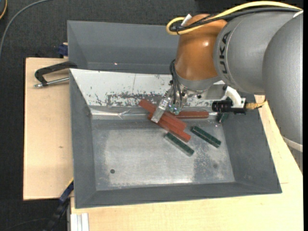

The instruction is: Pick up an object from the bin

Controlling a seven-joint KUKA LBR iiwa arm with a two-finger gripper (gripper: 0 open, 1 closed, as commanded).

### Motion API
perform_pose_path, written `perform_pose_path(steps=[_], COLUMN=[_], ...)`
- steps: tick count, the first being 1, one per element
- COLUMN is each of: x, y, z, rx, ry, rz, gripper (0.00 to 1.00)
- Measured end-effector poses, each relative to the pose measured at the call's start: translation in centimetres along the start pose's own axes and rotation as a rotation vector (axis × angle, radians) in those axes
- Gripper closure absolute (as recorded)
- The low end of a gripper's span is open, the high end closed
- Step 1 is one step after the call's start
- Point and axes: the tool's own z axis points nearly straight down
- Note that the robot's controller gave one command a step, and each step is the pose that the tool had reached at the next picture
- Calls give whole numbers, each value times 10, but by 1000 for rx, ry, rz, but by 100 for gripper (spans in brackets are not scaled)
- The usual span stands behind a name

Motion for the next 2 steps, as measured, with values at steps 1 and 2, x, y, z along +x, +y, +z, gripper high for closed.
perform_pose_path(steps=[1,2], x=[-1,-1], y=[2,3], z=[-21,-25], rx=[-1,0], ry=[-1,1], rz=[-2,-3], gripper=[100,100])
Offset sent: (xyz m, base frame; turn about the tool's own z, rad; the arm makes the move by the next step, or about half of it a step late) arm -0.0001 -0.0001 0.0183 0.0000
